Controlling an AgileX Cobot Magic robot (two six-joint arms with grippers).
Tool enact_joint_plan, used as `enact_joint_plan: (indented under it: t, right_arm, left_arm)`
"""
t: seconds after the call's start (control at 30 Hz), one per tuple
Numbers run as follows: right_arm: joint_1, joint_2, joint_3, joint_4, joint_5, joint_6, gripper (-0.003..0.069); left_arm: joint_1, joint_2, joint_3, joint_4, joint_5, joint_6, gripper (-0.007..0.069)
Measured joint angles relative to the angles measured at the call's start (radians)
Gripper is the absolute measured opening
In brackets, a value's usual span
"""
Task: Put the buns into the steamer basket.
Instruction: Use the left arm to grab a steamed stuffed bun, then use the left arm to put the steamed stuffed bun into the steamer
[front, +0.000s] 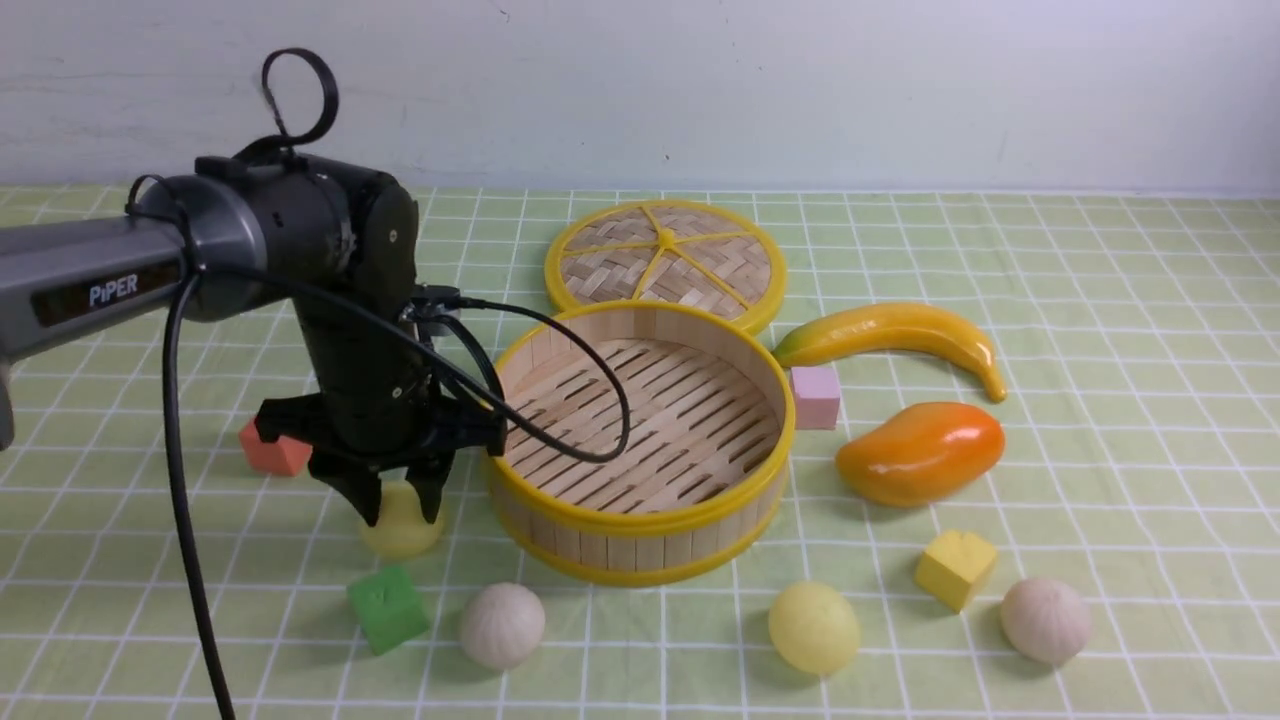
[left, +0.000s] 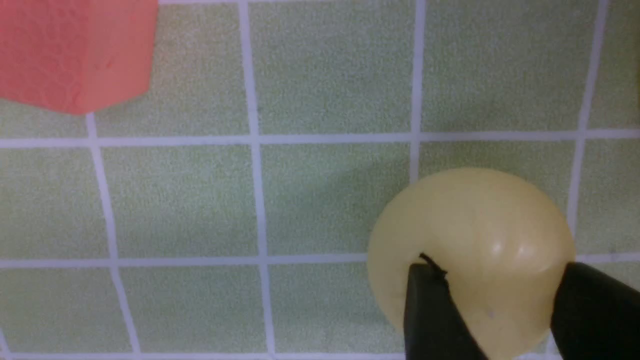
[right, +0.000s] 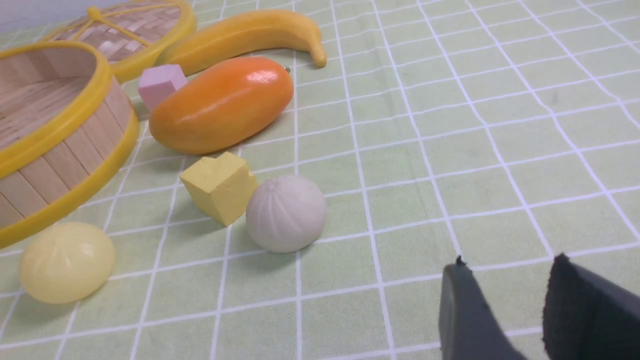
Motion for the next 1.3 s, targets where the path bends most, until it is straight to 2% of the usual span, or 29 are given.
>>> enact_joint_plan:
  t: [0.1, 0.13, 0.2, 0.23, 0.33, 0.73, 0.8, 1.07, 1.3]
  right_arm:
    - [0.0, 0.0, 0.0, 0.0, 0.0, 0.0, 0.0239]
    - [0.0, 0.0, 0.0, 0.0, 0.0, 0.0, 0.0239]
    - [0.0, 0.0, 0.0, 0.0, 0.0, 0.0, 0.0239]
    - [0.0, 0.0, 0.0, 0.0, 0.0, 0.0, 0.0239]
    - [0.0, 0.0, 0.0, 0.0, 0.0, 0.0, 0.0239]
    - [0.0, 0.0, 0.0, 0.0, 0.0, 0.0, 0.0239]
    - [0.0, 0.0, 0.0, 0.0, 0.0, 0.0, 0.0239]
    - [0.0, 0.0, 0.0, 0.0, 0.0, 0.0, 0.0239]
    - [0.0, 0.0, 0.0, 0.0, 0.0, 0.0, 0.0239]
  left_arm:
    - [0.0, 0.007, 0.0, 0.001, 0.0, 0.004, 0.0236]
    - [0.0, 0.007, -0.001, 0.001, 0.0, 0.007, 0.0172]
    - [0.0, 0.007, -0.001, 0.002, 0.0, 0.009, 0.0111]
    - [0.0, 0.007, -0.002, 0.001, 0.0, 0.011, 0.0048]
    - [0.0, 0.007, -0.002, 0.002, 0.004, 0.011, -0.0011]
    - [-0.001, -0.13, -0.053, 0.007, 0.052, 0.028, -0.0013]
    - [-0.001, -0.151, -0.085, -0.034, 0.048, 0.037, -0.0013]
    - [-0.003, -0.13, -0.126, -0.368, -0.118, 0.205, -0.0011]
    - [-0.003, -0.023, -0.128, -0.411, -0.172, 0.242, 0.0014]
